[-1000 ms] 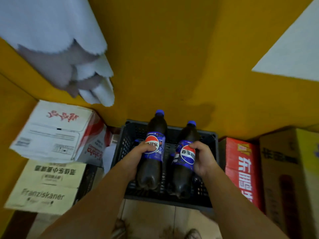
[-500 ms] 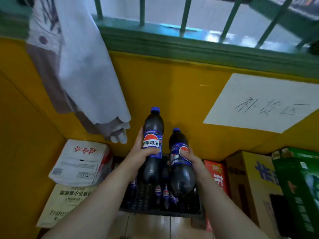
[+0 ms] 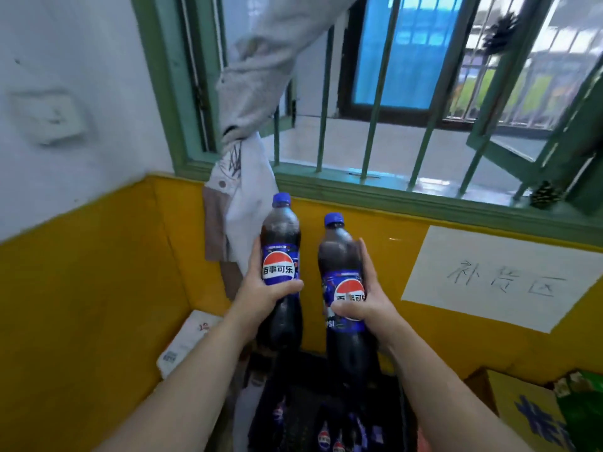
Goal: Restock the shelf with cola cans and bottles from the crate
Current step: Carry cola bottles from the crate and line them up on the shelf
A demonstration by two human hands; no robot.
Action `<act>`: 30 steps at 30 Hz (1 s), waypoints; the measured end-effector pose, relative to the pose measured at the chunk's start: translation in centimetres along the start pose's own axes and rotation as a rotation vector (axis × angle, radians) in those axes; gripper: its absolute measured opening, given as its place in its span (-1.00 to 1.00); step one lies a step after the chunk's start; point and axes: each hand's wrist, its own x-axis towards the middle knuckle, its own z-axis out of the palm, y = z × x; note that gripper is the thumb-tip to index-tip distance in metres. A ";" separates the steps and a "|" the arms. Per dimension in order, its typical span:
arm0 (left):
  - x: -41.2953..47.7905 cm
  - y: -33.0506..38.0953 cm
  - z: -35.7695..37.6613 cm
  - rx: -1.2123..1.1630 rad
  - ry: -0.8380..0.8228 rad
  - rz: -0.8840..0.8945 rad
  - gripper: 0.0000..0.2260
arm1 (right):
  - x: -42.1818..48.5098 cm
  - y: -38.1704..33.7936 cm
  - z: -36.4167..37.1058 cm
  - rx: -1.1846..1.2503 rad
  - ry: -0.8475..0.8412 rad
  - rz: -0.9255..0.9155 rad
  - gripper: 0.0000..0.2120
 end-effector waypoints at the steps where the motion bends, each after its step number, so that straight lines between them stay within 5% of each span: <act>1: -1.3 0.9 0.1 0.000 0.049 0.031 -0.07 | -0.6 -0.8 0.6 -0.014 -0.057 -0.026 0.17; 10: -16.8 7.1 0.0 0.099 0.404 0.195 -0.02 | -6.1 -4.8 6.9 0.008 -0.406 -0.189 0.05; 18: -30.4 13.5 -3.2 0.206 0.792 0.321 -0.07 | -12.0 -7.1 16.3 0.039 -0.686 -0.277 0.19; 30: -58.7 19.2 -4.7 0.394 1.173 0.415 -0.08 | -32.4 -10.4 33.7 0.188 -1.085 -0.329 0.10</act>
